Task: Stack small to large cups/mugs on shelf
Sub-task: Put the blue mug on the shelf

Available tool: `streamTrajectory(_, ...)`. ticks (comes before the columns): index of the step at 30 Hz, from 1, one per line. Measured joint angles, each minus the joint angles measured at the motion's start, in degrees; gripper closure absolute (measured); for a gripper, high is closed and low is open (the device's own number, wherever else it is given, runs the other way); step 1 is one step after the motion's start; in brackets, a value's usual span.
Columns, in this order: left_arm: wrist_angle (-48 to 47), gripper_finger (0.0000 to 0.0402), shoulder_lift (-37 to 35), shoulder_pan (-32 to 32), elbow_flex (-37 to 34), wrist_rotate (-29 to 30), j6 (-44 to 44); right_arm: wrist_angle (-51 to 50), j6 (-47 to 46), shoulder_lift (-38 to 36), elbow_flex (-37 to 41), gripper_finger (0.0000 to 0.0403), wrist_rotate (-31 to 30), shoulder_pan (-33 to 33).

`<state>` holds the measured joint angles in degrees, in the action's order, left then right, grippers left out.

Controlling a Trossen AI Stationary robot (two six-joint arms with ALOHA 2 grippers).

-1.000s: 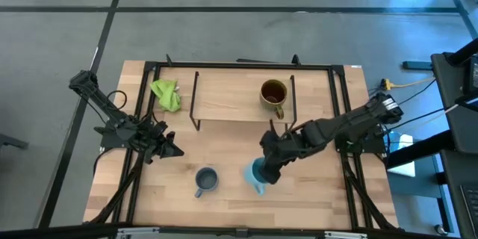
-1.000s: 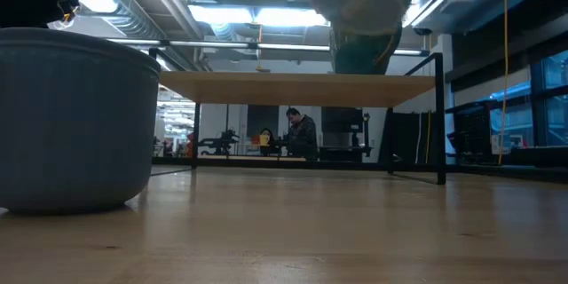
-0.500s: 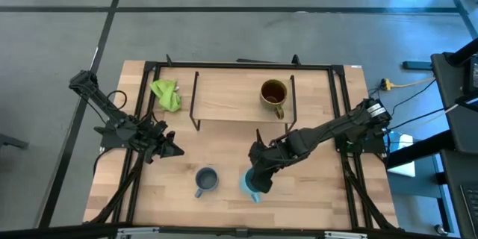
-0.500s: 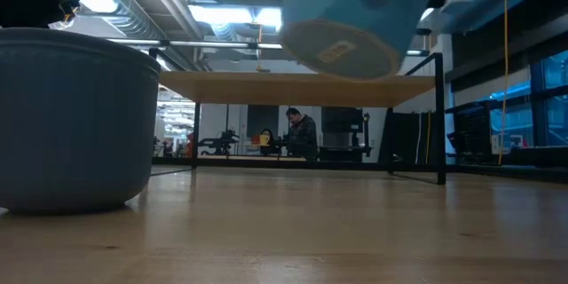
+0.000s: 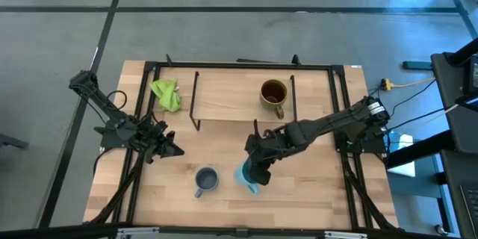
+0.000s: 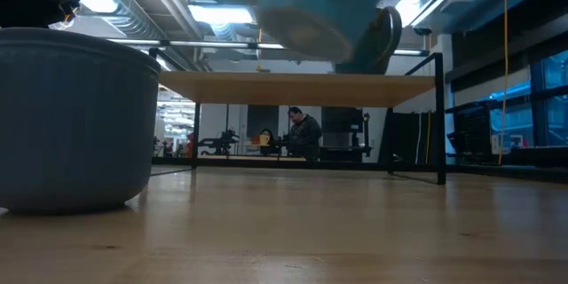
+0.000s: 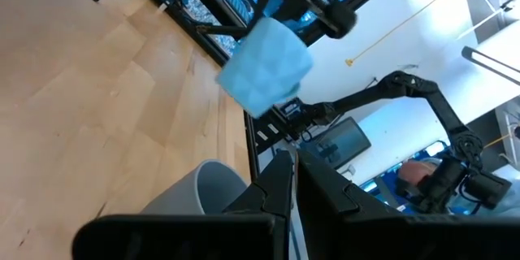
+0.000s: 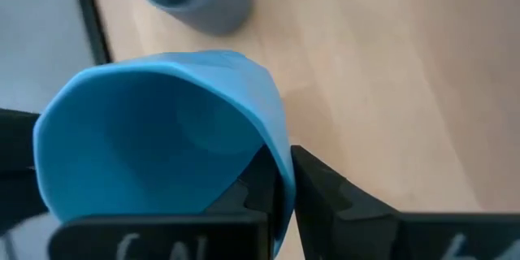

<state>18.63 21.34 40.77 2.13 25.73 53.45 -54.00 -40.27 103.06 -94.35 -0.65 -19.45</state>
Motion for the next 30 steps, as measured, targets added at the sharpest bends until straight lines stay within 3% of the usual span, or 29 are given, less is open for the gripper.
streamTrajectory(6,0.0,0.0388,0.0,0.0,0.0,-0.1,0.0,-4.9,0.3,4.1,0.1,0.037,2.5,0.1)
streamTrajectory(23,-0.3,0.0388,0.0,0.0,0.0,-0.2,-0.1,1.0,3.2,6.8,0.0,0.0368,5.5,-0.6)
streamTrajectory(30,-0.4,0.0388,0.0,0.0,0.0,-0.3,-0.1,-0.9,5.9,6.9,0.0,0.0367,5.3,-0.6)
